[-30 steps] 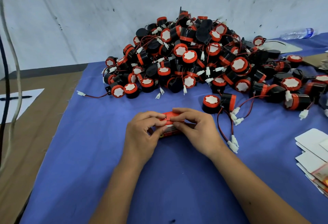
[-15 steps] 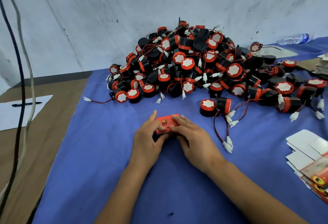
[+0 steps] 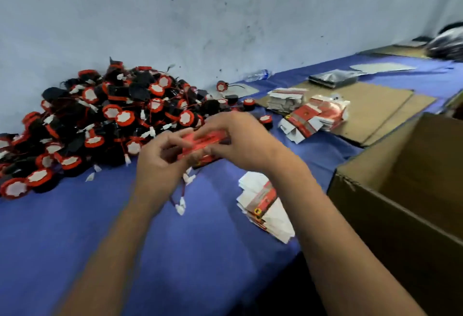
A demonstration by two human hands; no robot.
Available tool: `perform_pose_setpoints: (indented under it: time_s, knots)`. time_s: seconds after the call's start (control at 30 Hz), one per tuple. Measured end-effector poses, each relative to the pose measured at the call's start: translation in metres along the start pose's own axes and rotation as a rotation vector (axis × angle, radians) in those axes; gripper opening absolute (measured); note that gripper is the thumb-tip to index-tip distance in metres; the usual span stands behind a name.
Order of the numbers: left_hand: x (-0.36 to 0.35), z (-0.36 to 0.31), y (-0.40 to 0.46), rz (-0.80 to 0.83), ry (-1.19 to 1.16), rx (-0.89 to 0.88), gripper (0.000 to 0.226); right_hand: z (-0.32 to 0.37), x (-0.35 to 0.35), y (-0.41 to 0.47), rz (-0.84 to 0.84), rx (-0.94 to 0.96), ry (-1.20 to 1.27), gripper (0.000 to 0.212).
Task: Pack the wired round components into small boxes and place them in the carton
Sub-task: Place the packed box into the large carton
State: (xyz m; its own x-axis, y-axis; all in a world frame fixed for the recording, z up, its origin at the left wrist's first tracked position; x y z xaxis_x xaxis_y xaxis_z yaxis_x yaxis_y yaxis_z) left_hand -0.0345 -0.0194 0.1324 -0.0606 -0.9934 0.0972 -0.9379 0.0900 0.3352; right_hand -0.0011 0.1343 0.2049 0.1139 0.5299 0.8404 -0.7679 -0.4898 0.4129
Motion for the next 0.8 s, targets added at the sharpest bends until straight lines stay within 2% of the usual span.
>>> perform_pose_setpoints:
  time_s: [0.1,0.17,0.23,0.3,0.43,0.57,0.63,0.67,0.73,0.8]
  knots:
    - [-0.14,-0.053,0.002,0.27,-0.136,-0.119,0.023,-0.045,0.111,-0.097,-0.078,-0.313,-0.144,0.036]
    - [-0.225,-0.082,-0.013,0.439,-0.132,-0.208,0.026,-0.068,0.165,-0.165,-0.092,-0.559,-0.223,0.041]
    - [-0.292,-0.095,-0.028,0.579,0.004,-0.266,0.03,-0.091,0.189,-0.215,-0.022,-0.805,-0.287,0.042]
    - [-0.345,-0.095,-0.043,0.746,0.199,-0.294,0.024,-0.117,0.189,-0.251,0.097,-1.006,-0.307,0.04]
    - [-0.391,-0.078,-0.061,1.007,0.618,-0.346,0.02,-0.151,0.153,-0.281,0.302,-1.134,-0.187,0.027]
    - [-0.394,-0.061,-0.061,0.985,0.796,-0.322,0.028,-0.168,0.136,-0.27,0.32,-1.118,-0.17,0.03]
    - [-0.391,-0.055,-0.055,0.951,0.835,-0.294,0.009,-0.172,0.128,-0.261,0.314,-1.105,-0.131,0.026]
    - [-0.389,-0.052,-0.053,0.936,0.851,-0.287,0.009,-0.173,0.123,-0.259,0.318,-1.098,-0.115,0.024]
    - [-0.385,-0.051,-0.05,0.917,0.868,-0.276,0.023,-0.172,0.118,-0.256,0.324,-1.089,-0.105,0.02]
    - [-0.378,-0.056,-0.049,0.876,0.862,-0.294,0.02,-0.17,0.119,-0.255,0.291,-1.089,-0.107,0.018]
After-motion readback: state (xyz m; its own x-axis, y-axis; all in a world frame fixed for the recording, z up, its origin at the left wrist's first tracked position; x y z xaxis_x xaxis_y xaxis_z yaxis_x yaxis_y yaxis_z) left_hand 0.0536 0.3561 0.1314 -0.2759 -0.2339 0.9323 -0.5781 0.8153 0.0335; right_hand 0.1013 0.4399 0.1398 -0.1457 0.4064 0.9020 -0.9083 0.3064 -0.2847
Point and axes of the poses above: each hand's wrist, its own y-axis towards the middle knuckle, its own x-axis out of the back of the hand, z = x × y, the point moved 7 cm from there along y, towards the middle knuckle, and after that the axes turned 8 degrees about x, right-handed, at the moved point
